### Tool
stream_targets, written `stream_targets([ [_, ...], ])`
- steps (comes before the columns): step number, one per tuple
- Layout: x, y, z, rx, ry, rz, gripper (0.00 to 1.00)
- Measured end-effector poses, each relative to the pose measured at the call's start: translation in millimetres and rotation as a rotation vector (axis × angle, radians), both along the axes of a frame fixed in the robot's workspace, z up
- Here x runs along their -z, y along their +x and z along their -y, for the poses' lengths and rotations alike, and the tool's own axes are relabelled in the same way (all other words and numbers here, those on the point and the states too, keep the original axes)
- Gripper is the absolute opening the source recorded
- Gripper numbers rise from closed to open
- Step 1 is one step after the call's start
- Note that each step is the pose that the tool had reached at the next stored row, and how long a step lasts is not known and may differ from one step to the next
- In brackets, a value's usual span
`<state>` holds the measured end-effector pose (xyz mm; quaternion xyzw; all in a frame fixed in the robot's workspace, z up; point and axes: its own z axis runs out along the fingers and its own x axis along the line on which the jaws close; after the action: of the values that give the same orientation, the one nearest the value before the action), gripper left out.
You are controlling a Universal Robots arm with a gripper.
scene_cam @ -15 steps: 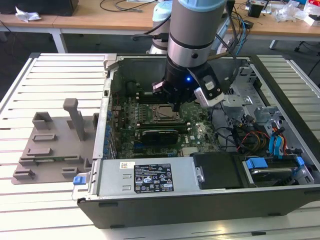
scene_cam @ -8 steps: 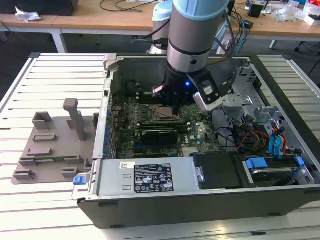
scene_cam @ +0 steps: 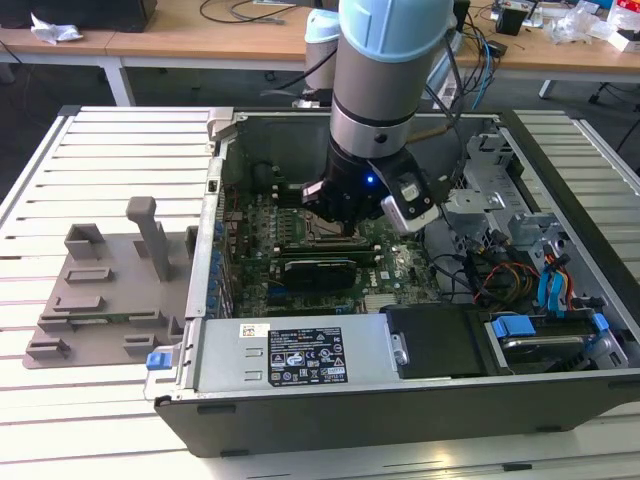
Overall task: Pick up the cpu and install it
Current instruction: 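Install the second cpu locking lever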
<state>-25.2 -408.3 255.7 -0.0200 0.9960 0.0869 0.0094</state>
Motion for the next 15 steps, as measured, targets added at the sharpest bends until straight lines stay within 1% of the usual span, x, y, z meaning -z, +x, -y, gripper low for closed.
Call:
stream_targets([
  [1, 1.9, -1.4, -3.8, 0.000, 0.0001, 0.0001, 0.11],
  [2, 4.3, -4.1, -9.0, 0.000, 0.0000, 0.0000, 0.11],
  [5, 10.1, -10.1, -10.7, 0.000, 0.0001, 0.0000, 0.11],
  [6, 13.1, -15.1, -13.5, 0.000, 0.0001, 0.0000, 0.11],
  [8, 16.8, -21.7, -17.3, 0.000, 0.0001, 0.0001, 0.11],
  [9, 20.5, -26.8, -18.4, 0.000, 0.0000, 0.0000, 0.11],
  [10, 24.6, -29.5, -18.4, 0.000, 0.0001, 0.0001, 0.11],
  [11, 31.1, -34.0, -18.4, 0.000, 0.0000, 0.0001, 0.11],
  [13, 36.5, -38.9, -18.3, 0.000, 0.0001, 0.0001, 0.11],
  [15, 39.6, -43.3, -18.3, 0.000, 0.0000, 0.0001, 0.11],
])
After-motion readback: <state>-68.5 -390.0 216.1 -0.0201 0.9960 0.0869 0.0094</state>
